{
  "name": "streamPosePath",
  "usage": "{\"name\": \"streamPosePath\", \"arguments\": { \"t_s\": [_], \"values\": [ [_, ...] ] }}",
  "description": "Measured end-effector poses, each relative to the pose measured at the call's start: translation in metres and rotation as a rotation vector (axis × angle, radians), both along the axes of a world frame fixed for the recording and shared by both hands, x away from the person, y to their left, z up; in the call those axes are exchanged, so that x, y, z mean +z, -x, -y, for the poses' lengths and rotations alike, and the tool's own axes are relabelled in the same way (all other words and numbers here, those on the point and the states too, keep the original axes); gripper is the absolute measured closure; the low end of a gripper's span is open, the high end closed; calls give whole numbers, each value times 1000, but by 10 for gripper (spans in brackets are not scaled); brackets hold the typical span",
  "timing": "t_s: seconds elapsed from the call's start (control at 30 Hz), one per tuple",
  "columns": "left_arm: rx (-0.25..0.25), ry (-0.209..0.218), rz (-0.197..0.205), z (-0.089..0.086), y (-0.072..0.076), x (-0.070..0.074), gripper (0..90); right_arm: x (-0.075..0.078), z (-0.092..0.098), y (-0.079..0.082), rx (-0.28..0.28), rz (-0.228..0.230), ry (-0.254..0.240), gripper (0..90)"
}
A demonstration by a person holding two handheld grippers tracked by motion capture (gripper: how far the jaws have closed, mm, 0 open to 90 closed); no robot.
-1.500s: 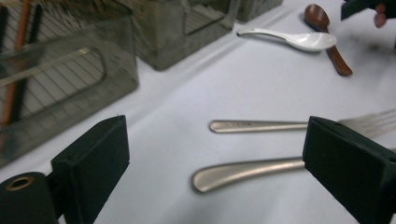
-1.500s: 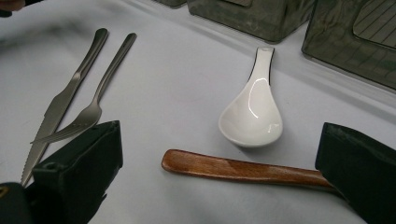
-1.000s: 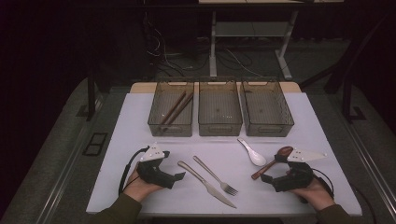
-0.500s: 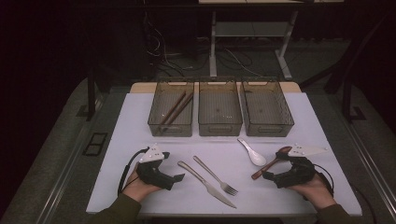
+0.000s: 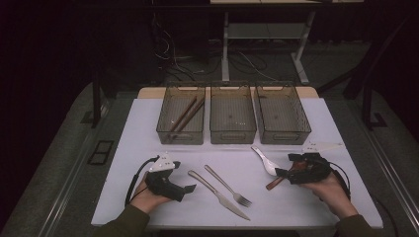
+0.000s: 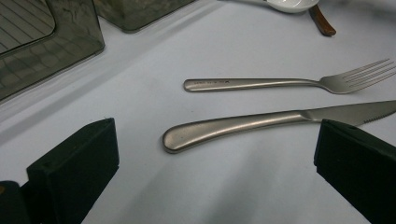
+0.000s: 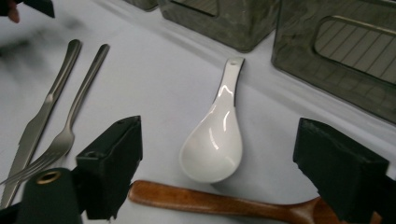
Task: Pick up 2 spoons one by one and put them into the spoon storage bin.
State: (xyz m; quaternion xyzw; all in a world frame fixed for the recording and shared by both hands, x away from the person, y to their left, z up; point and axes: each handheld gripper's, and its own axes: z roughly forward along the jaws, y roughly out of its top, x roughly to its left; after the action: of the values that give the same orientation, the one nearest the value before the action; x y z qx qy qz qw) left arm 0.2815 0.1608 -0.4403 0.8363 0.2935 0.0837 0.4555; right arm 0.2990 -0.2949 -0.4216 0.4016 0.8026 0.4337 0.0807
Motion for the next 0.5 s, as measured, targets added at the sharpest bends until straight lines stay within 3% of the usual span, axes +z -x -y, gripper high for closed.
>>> {"name": "streamPosePath", "arguments": {
  "t_s": [0.37, 0.5],
  "values": [
    [0, 0, -7, 0, 0, 0, 0, -3, -12, -29, 6, -40, 24, 312],
    [0, -1, -9, 0, 0, -1, 0, -5, -18, -41, -3, -60, 29, 439]
  ]
}}
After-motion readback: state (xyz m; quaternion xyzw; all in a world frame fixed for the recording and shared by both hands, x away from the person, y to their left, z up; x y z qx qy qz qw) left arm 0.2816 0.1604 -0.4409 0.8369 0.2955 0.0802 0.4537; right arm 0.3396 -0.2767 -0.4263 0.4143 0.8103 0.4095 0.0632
